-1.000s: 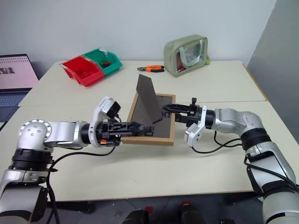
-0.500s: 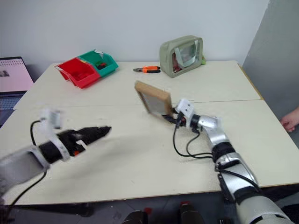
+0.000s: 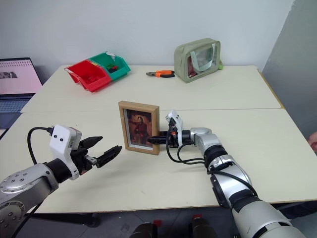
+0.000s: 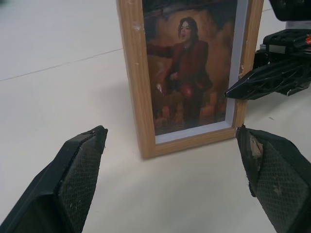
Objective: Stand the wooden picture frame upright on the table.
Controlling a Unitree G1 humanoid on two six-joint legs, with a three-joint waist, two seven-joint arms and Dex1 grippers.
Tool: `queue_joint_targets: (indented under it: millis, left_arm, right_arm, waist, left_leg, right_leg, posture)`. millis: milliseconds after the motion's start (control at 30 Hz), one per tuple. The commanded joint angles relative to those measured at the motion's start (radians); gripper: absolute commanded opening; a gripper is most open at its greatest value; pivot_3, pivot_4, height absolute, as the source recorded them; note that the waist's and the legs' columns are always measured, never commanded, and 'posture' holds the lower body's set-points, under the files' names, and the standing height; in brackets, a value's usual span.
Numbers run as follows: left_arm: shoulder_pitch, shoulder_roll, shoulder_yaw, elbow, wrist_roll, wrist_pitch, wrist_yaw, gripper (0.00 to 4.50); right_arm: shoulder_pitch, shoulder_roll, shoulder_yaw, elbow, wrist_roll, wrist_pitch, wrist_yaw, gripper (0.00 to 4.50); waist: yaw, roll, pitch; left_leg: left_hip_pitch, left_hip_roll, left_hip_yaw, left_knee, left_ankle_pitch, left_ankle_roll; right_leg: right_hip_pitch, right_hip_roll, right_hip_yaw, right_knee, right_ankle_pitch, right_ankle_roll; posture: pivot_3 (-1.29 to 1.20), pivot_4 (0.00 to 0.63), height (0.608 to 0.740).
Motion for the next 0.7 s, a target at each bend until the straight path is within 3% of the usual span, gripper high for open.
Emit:
queue_joint_targets:
  millis: [33, 67, 267, 433, 533, 700]
  left_arm:
    - [0.002, -0.010, -0.007, 0.019, 0.054, -0.011, -0.030, 4.50]
    - [-0.005, -0.011, -0.005, 0.030, 0.056, -0.009, -0.040, 4.50]
    - [-0.062, -0.006, -0.034, 0.132, 0.130, -0.027, -0.103, 4.50]
    - [-0.102, -0.011, -0.024, 0.180, 0.140, -0.015, -0.162, 4.50]
    - [-0.162, 0.013, 0.012, 0.230, 0.102, 0.034, -0.195, 4.50]
    - [-0.230, 0.110, 0.046, 0.347, 0.087, 0.076, -0.342, 4.50]
  right_arm:
    - [0.040, 0.007, -0.008, -0.001, -0.043, -0.022, -0.032, 1.28]
    - [0.050, 0.005, -0.010, -0.011, -0.045, -0.020, -0.034, 1.97]
    - [0.143, -0.068, -0.006, -0.133, -0.077, 0.020, -0.009, 3.13]
    - [0.311, -0.230, -0.002, -0.419, -0.103, 0.113, -0.050, 4.40]
    - [0.418, -0.344, -0.020, -0.674, -0.091, 0.206, -0.078, 4.46]
    - [0.486, -0.445, -0.089, -1.059, 0.061, 0.570, -0.129, 4.46]
  waist:
    - [0.000, 0.000, 0.000]
    - [0.000, 0.000, 0.000]
    - [0.000, 0.000, 0.000]
    - [0.009, 0.000, 0.000]
    - [0.019, 0.000, 0.000]
    - [0.015, 0.000, 0.000]
  left_leg:
    - [0.001, 0.000, 0.000, 0.000, 0.000, 0.000]
    - [0.002, 0.000, 0.000, 0.000, 0.000, 0.000]
    - [0.004, 0.000, 0.000, -0.001, 0.000, 0.000]
    - [0.004, 0.000, -0.002, -0.001, 0.000, 0.000]
    - [0.004, 0.000, -0.003, 0.000, 0.000, 0.000]
    - [0.003, 0.000, -0.002, -0.001, 0.000, 0.000]
  right_leg:
    - [0.000, 0.000, 0.000, 0.000, 0.000, 0.000]
    - [0.002, 0.000, 0.000, 0.000, 0.000, 0.000]
    - [0.005, 0.004, 0.000, -0.001, 0.000, 0.000]
    - [0.006, 0.004, -0.001, -0.003, 0.000, 0.000]
    - [0.007, 0.003, -0.001, -0.003, -0.001, 0.002]
    - [0.007, 0.004, -0.001, -0.005, -0.003, 0.005]
  posture:
    - [0.00, 0.150, 0.740]
    - [0.00, 0.150, 0.740]
    - [0.00, 0.150, 0.740]
    - [0.00, 0.150, 0.740]
    - [0.00, 0.150, 0.740]
    - [0.00, 0.150, 0.740]
